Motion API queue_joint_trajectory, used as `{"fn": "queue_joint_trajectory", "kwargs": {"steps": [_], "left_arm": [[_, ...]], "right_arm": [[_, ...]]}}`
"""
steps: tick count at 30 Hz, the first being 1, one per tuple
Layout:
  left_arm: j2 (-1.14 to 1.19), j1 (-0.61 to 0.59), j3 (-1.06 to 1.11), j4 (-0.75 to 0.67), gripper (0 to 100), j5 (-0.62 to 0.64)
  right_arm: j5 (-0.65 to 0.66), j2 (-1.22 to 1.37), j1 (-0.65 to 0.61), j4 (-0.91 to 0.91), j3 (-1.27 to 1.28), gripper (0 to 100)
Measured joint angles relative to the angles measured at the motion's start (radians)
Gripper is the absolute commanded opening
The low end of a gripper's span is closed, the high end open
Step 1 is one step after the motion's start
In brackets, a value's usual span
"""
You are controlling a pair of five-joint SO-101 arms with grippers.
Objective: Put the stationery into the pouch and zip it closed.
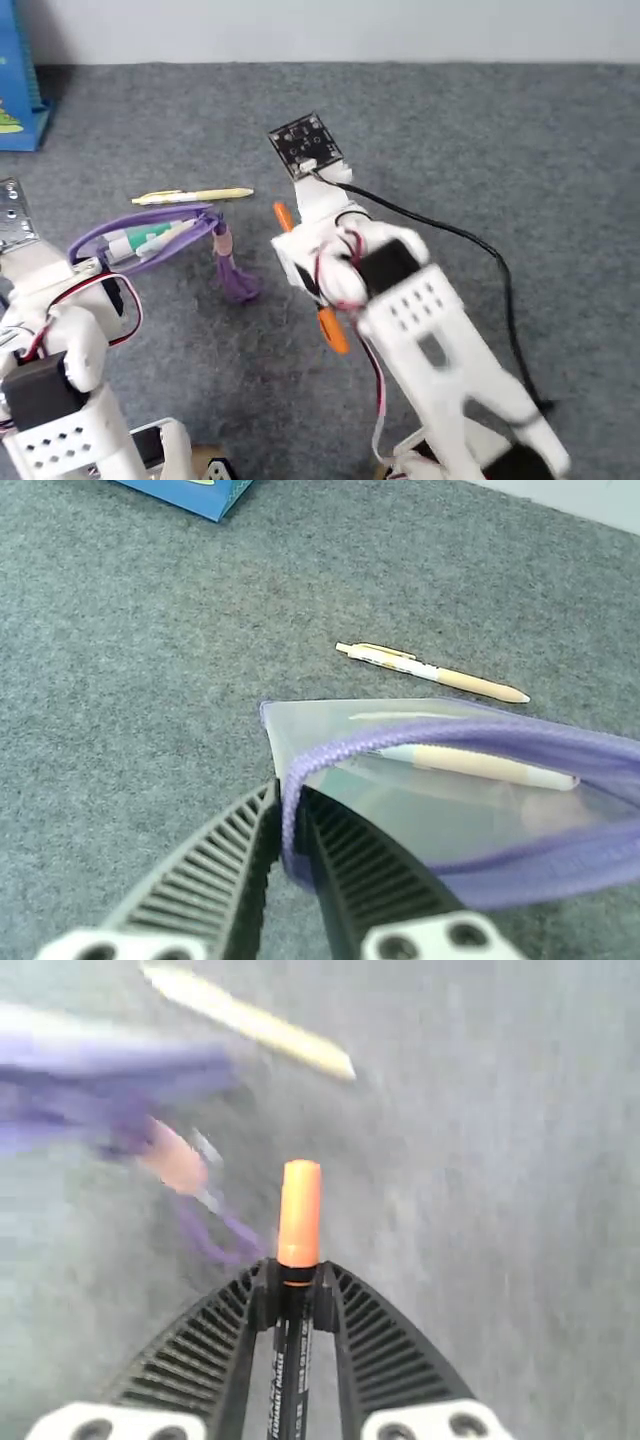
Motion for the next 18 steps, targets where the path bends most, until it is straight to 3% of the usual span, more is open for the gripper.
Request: {"fn": "queue_joint_trajectory", "kwargs": {"steps": [10,18], "left_arm": [[0.000,0.000,0.000,0.002,1,0.000],[0.000,0.000,0.000,0.002,1,0.000]], "right_arm": [[-0.026,-0.216,-0.106,-0.262,0.003,0.8],[-0.091,-0.410,-0.149,-0.717,0.233,0.8]]}}
